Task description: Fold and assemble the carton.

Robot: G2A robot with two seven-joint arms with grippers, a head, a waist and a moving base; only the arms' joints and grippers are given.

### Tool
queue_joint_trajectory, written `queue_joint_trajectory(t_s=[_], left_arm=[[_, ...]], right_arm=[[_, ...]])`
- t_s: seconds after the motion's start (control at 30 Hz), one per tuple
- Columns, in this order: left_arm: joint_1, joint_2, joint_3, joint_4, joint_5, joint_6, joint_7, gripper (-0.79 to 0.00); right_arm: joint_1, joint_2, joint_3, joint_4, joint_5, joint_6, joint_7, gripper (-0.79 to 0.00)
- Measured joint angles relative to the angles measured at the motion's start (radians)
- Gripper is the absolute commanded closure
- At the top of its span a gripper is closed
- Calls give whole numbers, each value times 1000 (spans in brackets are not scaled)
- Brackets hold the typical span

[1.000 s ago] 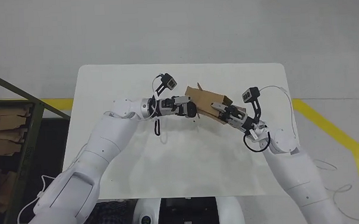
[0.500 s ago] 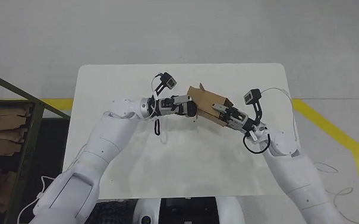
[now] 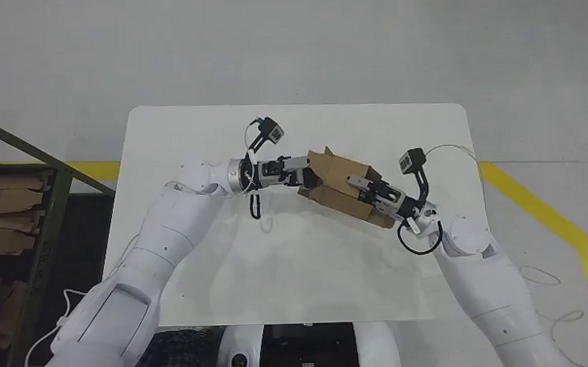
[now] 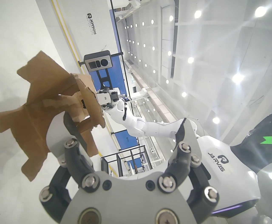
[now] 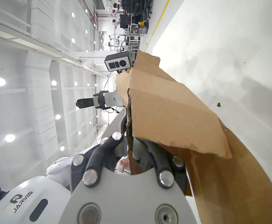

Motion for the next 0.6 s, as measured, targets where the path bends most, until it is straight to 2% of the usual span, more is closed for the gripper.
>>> queue_joint_trajectory(t_s=[0.1,0.13,0.27,0.37,0.57,0.6], left_arm=[[-3,4,8,-5,38,-17,17,-785],[-4,5,12,-7,50,-23,23,-742],[-11,12,22,-1,102,-53,52,-409],[-14,15,31,3,113,-65,65,-308],[-22,23,49,9,139,-85,85,0],[-23,24,51,9,140,-88,89,0]], right_arm=[[1,1,0,-5,-17,16,-5,0],[3,1,0,-7,-20,21,-9,0],[6,2,1,-10,-32,34,-12,0],[7,3,3,-14,-44,42,-11,0],[6,4,5,-21,-59,58,-9,0],[6,4,5,-22,-59,59,-9,0]])
